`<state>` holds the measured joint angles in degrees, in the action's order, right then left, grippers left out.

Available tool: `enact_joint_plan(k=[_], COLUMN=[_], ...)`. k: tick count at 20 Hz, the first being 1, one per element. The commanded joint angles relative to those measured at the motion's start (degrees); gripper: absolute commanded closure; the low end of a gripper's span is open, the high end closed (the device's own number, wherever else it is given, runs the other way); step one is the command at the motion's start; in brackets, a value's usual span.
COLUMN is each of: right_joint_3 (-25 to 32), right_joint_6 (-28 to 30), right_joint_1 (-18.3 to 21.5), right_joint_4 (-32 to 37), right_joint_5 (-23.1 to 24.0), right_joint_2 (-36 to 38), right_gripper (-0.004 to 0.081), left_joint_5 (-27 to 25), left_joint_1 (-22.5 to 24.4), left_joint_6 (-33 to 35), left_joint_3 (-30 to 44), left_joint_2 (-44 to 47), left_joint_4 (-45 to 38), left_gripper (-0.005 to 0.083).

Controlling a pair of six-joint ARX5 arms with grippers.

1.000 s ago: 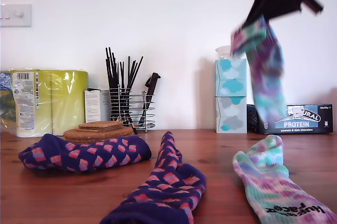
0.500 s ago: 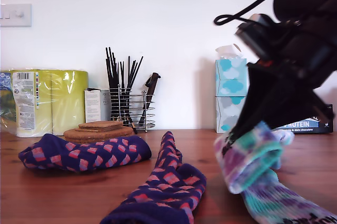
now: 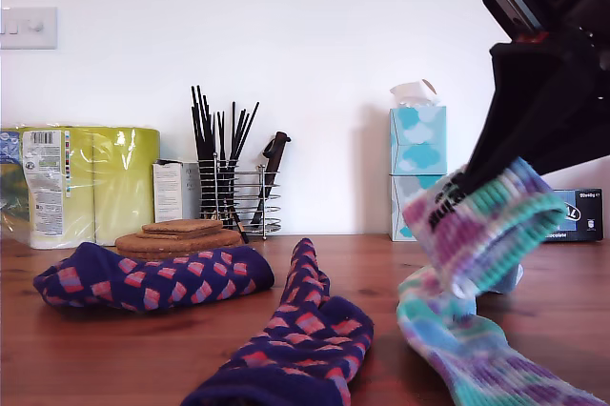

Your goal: Pair up the socks based on colour and pattern, by placing each sock on top of its pair

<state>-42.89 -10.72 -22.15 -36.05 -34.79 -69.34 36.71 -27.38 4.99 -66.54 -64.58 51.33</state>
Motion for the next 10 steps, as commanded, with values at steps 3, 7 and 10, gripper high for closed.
enact_joint_plan(k=[3,7,10], right_joint_3=[0.42,0.37,0.35], right_joint_6=[0.74,1.84,4.15], right_joint_1=[-0.31,-0.33,-0.17], right_joint_4=[-5.03,-8.68,-12.96], right_joint_5=[0.87,0.74,0.96], right_joint_2=[-0.09,-0.13,-0.11], right_gripper=[0.0698,0.0261,0.0254], left_joint_5=[0.09,0.09,0.09], left_joint_1=[-0.15,-0.15,-0.15], left_joint_6=[0.20,0.20,0.24], left_joint_3=[0.26,0.26,0.26], left_joint_2=[0.17,0.17,0.17], left_joint_4=[0.22,0.04,-0.39], left_gripper=[0.0795,0.0795,0.0795])
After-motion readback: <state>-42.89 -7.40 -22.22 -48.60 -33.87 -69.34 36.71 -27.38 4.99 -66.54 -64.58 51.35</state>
